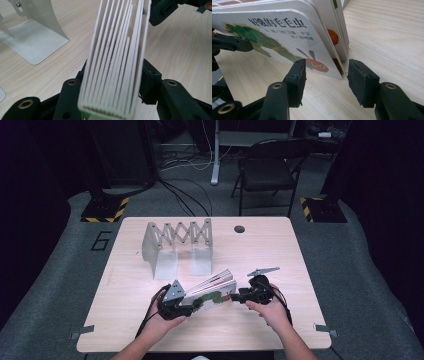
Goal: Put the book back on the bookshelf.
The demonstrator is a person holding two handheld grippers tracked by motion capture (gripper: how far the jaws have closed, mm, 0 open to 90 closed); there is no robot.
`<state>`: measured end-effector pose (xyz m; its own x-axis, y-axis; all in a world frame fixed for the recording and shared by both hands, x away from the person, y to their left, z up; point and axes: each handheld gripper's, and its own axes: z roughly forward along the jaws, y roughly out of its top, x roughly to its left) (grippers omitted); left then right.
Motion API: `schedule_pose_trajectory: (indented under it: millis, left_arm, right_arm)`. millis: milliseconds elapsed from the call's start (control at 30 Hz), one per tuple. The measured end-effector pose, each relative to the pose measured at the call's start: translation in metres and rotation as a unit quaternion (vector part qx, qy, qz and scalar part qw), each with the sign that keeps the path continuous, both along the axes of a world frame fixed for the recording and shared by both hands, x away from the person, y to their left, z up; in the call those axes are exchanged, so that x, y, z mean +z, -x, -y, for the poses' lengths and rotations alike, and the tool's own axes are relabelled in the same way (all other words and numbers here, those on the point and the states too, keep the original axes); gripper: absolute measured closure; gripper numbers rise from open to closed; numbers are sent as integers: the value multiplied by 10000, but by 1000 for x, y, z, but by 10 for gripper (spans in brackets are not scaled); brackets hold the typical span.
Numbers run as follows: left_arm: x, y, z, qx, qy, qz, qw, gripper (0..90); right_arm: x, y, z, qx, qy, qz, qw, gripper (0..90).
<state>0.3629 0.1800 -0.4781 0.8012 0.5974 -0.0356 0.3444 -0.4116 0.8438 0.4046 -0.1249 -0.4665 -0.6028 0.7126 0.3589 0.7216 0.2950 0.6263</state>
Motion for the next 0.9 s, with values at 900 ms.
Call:
schedule_pose_trajectory:
  millis: [900]
  left_arm:
    - [0,7,16,-138,-190,166,9996,691]
  right_arm:
    - [-2,5,6,-129,0,26,9999,485]
